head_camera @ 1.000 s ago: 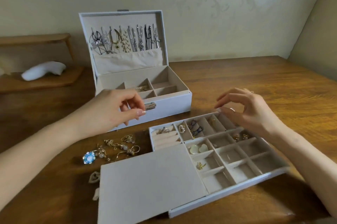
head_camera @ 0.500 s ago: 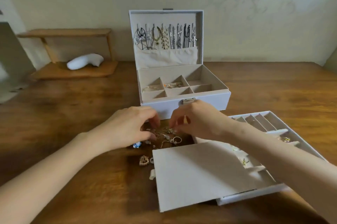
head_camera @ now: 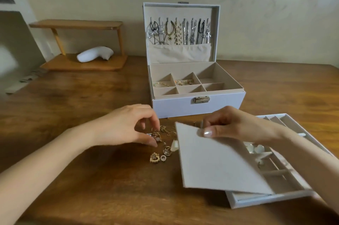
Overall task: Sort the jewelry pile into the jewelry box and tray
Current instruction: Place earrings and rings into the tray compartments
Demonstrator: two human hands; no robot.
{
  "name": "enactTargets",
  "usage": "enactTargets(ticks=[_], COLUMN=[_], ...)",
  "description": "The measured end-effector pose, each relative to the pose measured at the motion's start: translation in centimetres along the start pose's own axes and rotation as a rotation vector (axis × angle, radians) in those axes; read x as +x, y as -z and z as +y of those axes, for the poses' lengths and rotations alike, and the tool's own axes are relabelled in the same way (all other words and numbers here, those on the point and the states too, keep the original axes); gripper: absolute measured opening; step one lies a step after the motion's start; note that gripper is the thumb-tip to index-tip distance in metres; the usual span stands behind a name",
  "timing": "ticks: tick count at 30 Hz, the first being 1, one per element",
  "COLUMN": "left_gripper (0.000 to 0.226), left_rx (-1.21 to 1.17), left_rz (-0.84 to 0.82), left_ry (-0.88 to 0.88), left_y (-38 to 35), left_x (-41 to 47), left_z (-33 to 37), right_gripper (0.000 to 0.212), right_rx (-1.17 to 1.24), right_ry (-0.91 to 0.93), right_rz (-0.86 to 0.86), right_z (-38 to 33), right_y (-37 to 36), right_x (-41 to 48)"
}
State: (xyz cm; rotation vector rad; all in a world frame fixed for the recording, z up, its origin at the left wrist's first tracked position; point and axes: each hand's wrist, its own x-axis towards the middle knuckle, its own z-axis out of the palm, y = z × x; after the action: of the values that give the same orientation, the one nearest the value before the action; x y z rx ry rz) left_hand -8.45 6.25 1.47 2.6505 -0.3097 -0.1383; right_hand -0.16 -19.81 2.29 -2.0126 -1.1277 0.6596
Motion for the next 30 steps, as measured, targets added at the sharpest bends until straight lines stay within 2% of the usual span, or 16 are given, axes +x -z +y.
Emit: enactTargets(ticks=[2,5,8,12,17,19,22,24,27,30], left_gripper=[0.034,0.021,0.012,0.012,0.016,0.016,0.012,0.01,0.009,0.008], left_rx=[0.029,0.069,0.135,0.269,0.274,0.243,0.104,-0.021,-0.177,-0.236], left_rz=[-0.025,0.015,0.07,0.077,0.066,0.061,0.092,0.129,0.176,0.198], left_ry=[-0.023,-0.046,-0.074,-0.109,-0.109,-0.095,-0.045,-0.02,-0.018,-0.015], left_y=[-0.2,-0.4,-0.8,-1.4,-1.4,-1.4,-1.1,-0.9,-0.7,-0.8], left_x=[0.1,0.0,0.1,0.7,0.8,0.8,0.7,0.6,0.8,1.2], left_z=[-0.4,-0.8,-0.5,0.0,-0.4,-0.5,-0.2,0.1,0.6,0.6], right_gripper=[0.036,0.037,0.033,0.041,0.047,0.049,0.049,0.03,0.01,0.014], right_rx=[0.01,-0.146,-0.16,-0.18,-0.289,-0.415,-0.787,-0.906,-0.697,-0.74], right_ry=[-0.004,-0.047,-0.08,-0.091,-0.105,-0.167,-0.229,-0.176,0.043,0.141], right_rz=[-0.002,-0.002,0.049,0.125,0.152,0.15,0.143,0.18,0.153,0.073], right_z=[0.4,1.0,1.6,2.6,2.3,1.4,-0.3,-1.6,-2.9,-3.0], right_y=[0.3,0.3,0.8,1.7,1.7,1.9,2.1,1.6,-0.5,-2.7], right_x=[0.0,0.4,-0.2,-1.4,-1.7,-1.8,-1.8,-1.4,0.6,3.5])
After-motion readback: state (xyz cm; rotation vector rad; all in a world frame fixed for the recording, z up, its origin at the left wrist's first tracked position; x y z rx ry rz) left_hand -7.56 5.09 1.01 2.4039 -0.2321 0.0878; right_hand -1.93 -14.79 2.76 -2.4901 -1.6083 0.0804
